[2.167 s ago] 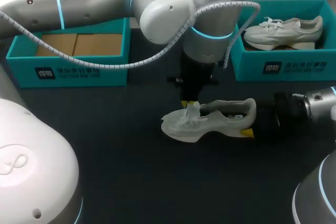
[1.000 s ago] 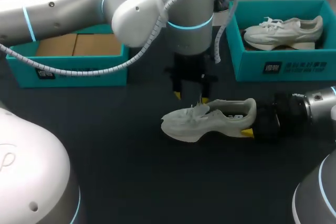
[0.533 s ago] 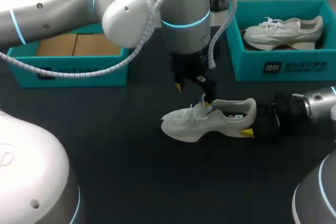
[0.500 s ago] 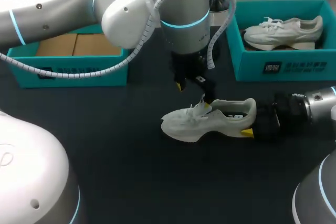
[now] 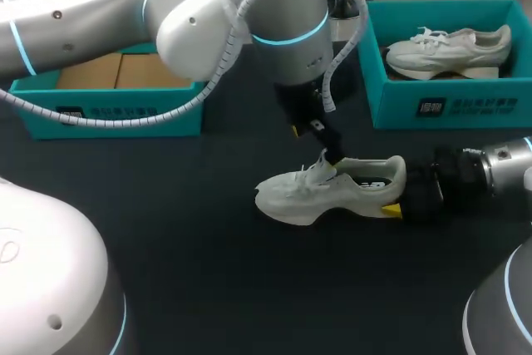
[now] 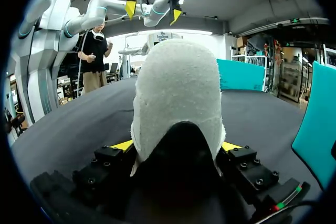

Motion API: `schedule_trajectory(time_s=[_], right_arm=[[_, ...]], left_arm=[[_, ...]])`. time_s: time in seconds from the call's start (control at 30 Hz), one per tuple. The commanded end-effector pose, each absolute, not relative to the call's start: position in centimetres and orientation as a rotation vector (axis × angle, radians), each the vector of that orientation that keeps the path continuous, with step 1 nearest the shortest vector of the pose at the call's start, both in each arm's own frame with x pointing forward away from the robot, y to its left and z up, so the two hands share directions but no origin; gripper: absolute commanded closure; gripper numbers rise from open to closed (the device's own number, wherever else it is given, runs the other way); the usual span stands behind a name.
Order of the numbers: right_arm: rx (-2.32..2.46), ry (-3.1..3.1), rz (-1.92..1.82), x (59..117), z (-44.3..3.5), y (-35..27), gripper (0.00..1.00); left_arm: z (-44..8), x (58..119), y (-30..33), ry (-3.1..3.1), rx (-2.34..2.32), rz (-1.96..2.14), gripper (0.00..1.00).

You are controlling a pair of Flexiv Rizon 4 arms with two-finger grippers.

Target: Take the shoe out of the shoebox, open the shoe tongue, remove and reinsert the insole, then place the shoe into the shoebox

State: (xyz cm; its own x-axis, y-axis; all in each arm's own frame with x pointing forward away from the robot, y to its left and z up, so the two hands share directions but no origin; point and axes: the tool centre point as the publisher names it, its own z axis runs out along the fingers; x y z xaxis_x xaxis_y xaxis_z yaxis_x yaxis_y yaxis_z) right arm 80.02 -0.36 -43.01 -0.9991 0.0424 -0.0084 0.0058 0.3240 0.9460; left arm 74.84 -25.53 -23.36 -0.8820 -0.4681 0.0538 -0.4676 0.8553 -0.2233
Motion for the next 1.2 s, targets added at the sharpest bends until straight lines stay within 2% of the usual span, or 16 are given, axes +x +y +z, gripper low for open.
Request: schedule_trajectory(time_s=[0.03, 0.27, 0.43, 0.47, 0.5, 0.53, 1.2], right_arm=[[0.046, 2.532, 1.806, 80.0, -43.4, -0.2, 1.00], [0.046, 2.532, 1.806, 80.0, -43.4, -0.2, 1.00], [0.046, 2.532, 1.806, 80.0, -43.4, -0.2, 1.00], [0.046, 2.532, 1.806, 80.0, -43.4, -0.2, 1.00], [0.046, 2.532, 1.806, 80.0, -43.4, -0.2, 1.00], [0.046, 2.532, 1.806, 80.0, -43.4, -0.2, 1.00], [0.046, 2.532, 1.806, 80.0, -43.4, -0.2, 1.00]], left_arm=[[-23.0, 74.7, -27.7, 3.098, -0.420, -0.405, 0.00], [-24.2, 74.9, -29.8, 3.153, -0.050, -0.386, 0.00], [-25.4, 76.5, -31.1, 3.119, -0.142, -0.310, 0.00], [-25.9, 77.1, -31.5, 3.112, -0.189, -0.277, 0.27], [-26.2, 77.4, -31.8, 3.109, -0.229, -0.263, 0.82], [-26.6, 77.8, -32.0, 3.105, -0.256, -0.243, 1.00], [-31.5, 78.4, -33.3, 3.139, -0.263, -0.126, 1.00]])
